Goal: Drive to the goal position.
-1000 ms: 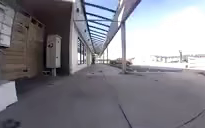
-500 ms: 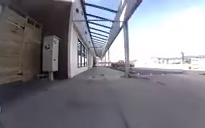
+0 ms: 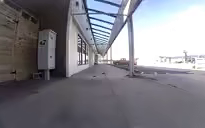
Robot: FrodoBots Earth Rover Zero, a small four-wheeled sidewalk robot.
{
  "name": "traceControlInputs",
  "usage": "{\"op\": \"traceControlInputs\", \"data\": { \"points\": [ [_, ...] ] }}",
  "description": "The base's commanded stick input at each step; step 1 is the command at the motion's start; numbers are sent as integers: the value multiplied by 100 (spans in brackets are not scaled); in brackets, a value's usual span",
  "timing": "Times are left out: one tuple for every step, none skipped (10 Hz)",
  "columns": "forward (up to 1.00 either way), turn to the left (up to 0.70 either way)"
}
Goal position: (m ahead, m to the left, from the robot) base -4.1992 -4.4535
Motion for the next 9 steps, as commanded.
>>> {"op": "traceControlInputs", "data": {
  "points": [
    [85,0],
    [85,0],
    [85,0],
    [85,0],
    [85,0],
    [85,0],
    [85,0],
    [85,0],
    [85,0]
  ]
}}
